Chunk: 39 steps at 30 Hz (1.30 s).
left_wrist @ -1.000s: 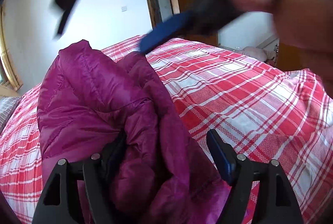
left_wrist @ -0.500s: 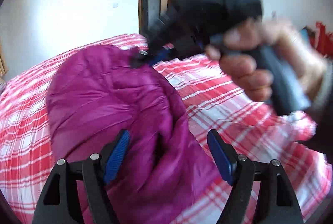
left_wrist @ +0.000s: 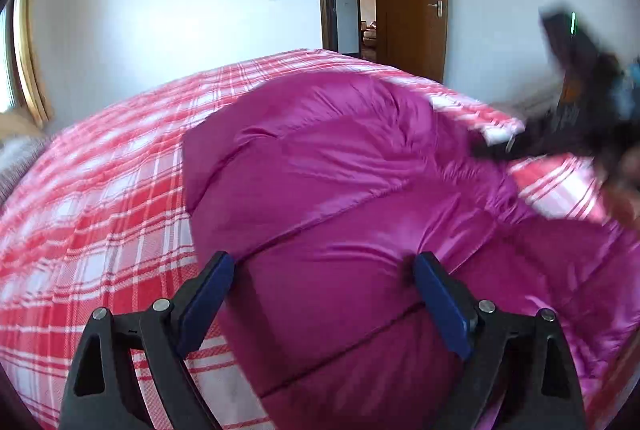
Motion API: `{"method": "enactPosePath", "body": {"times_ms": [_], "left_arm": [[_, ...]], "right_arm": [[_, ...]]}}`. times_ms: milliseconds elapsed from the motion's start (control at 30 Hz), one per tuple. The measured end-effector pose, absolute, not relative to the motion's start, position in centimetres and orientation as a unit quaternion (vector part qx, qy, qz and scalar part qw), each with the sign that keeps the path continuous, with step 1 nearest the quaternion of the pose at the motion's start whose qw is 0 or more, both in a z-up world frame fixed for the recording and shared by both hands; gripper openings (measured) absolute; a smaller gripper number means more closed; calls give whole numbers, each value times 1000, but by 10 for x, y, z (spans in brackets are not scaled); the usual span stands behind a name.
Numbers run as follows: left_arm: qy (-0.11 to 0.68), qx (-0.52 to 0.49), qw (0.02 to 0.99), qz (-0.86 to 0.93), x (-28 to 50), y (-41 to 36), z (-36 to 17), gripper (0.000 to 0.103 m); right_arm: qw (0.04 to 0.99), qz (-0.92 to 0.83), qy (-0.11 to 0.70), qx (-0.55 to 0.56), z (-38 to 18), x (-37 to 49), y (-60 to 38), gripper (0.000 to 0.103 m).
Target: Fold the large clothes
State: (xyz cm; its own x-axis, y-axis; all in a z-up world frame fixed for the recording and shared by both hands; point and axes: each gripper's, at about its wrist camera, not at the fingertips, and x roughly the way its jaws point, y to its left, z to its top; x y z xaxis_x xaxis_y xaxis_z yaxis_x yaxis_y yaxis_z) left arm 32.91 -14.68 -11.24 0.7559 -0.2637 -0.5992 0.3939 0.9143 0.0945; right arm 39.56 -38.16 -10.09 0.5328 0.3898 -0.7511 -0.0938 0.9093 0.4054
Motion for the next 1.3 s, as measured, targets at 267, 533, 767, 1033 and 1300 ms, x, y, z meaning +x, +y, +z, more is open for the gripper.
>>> {"method": "enactPosePath", "body": {"times_ms": [267,533,767,1033,1300], "left_arm": [[284,117,938,-161,320,-145,-104,92],[246,55,960,-120,347,-119,-51,92],[330,99,935,-88,409,-137,-112,92],[324,71,939,-95,410,-133,-134,96],[334,77,935,-89,416,-138,-144,97]], "right_arm": [[896,130,309,291,-11,346,-361,57],[889,115,323,305,-79,375,-331,65],[899,21,319,299,-116,372,-373,70],[889,19,334,312,-163,374,-383,74],[900,-13,353,257,-164,378,-365,75]]}}
